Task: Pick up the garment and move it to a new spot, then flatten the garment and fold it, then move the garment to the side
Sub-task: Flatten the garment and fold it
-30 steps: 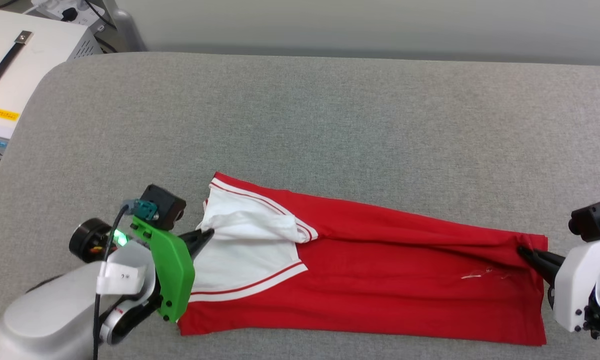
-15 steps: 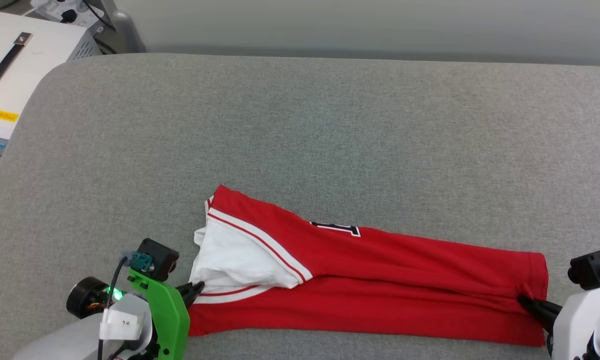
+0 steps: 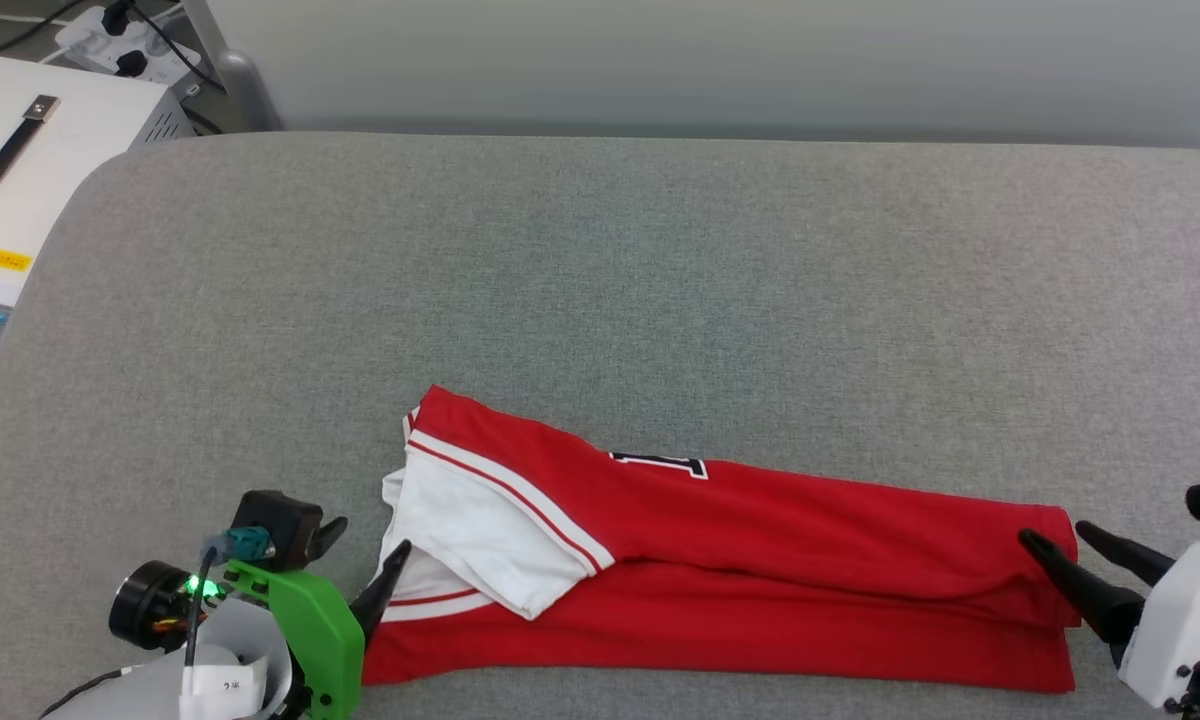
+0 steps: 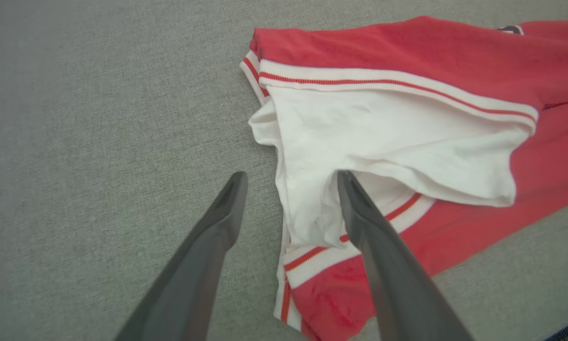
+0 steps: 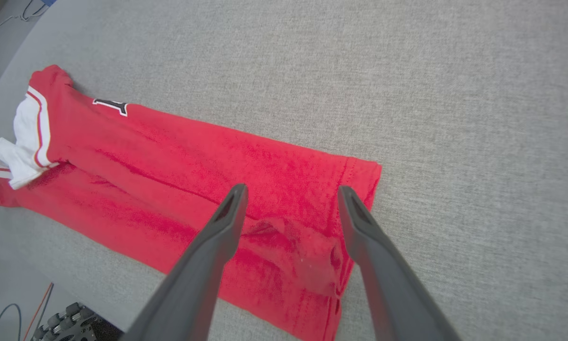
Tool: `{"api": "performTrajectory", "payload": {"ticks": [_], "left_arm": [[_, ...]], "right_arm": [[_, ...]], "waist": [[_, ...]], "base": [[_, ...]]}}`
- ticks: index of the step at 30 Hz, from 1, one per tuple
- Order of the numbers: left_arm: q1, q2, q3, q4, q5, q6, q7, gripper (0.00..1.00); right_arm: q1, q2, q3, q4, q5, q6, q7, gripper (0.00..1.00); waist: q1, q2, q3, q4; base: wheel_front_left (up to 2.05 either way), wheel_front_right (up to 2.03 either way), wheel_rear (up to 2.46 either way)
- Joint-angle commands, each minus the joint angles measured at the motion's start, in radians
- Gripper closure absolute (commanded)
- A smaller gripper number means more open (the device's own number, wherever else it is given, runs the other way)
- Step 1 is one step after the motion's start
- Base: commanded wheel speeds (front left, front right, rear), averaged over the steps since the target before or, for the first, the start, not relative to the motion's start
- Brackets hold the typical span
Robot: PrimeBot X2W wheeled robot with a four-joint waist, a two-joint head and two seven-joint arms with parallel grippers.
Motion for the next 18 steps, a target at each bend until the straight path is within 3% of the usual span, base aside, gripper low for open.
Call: {"api": "performTrajectory", "payload": {"ticks": [1, 6, 11, 18], "left_arm": [[0.023, 0.007, 0.014, -0.002, 0.008, 0.020, -0.032, 0.00], [0.041, 0.003, 0.062, -0.025, 0.030, 0.094, -0.101, 0.00], [0.072, -0.018, 0.146, -0.038, 0.083, 0.168, -0.127, 0.00], [0.168, -0.103, 0.369, -0.065, 0.244, 0.206, -0.129, 0.00]], "right_arm": [[0.018, -0.005, -0.028, -0.024, 0.030, -0.001, 0.007, 0.00], [0.028, -0.027, -0.118, -0.052, 0.076, -0.001, 0.054, 0.00], [0.023, -0.033, -0.178, 0.003, 0.150, -0.001, 0.145, 0.00], [0.009, -0.028, -0.183, 0.121, 0.186, -0.001, 0.228, 0.00]], "waist": [[0.0000, 0.0000, -0.017, -0.003], [0.0000, 0.0000, -0.029, 0.005], [0.0000, 0.0000, -0.025, 0.017], [0.0000, 0.0000, -0.002, 0.049]], "base": [[0.00, 0.00, 0.00], [0.00, 0.00, 0.00], [0.00, 0.00, 0.00], [0.00, 0.00, 0.00]]}}
